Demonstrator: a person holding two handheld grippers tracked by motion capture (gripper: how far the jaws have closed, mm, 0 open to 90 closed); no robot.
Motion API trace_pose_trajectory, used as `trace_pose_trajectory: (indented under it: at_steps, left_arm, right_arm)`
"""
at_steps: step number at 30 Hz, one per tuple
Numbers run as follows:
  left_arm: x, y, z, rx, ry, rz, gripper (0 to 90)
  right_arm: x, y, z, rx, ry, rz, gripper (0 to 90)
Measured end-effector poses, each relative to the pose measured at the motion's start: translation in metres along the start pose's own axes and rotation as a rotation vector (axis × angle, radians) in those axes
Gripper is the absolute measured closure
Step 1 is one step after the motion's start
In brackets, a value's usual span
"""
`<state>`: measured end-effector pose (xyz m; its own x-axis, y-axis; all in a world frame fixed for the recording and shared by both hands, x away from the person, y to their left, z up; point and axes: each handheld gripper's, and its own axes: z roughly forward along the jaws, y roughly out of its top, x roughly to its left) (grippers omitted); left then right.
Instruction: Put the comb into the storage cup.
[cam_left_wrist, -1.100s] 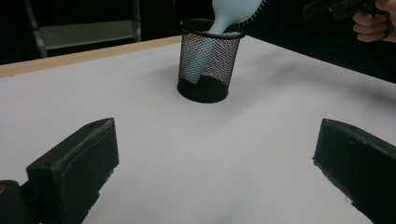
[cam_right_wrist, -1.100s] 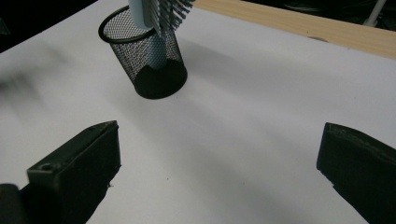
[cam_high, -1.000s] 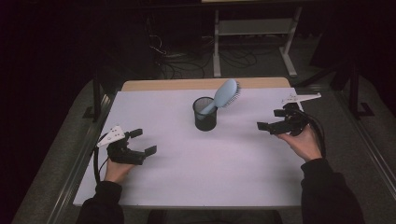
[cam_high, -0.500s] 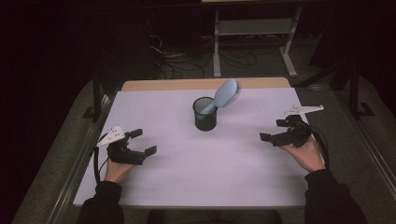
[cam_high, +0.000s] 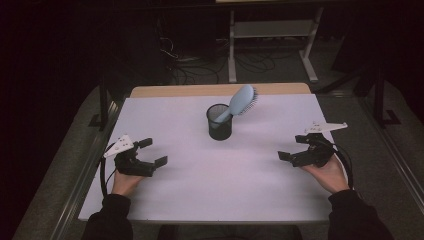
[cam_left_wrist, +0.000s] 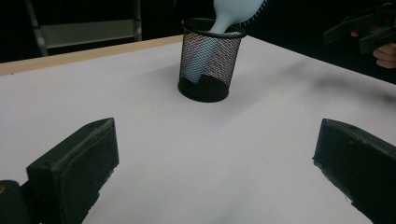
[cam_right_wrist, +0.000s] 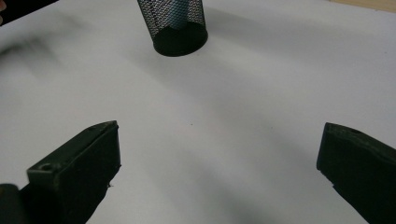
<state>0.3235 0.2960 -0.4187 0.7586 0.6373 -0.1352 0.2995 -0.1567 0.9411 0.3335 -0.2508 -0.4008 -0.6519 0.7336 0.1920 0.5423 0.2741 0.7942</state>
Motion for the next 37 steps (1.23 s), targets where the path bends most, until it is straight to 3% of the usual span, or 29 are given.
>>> trace_pose_trajectory:
  at_steps: [37]
  left_arm:
    - [-0.001, -0.002, -0.002, 0.007, 0.001, -0.002, 0.0]
  right_arm:
    - [0.009, -0.050, -0.017, -0.047, -0.035, 0.006, 0.0]
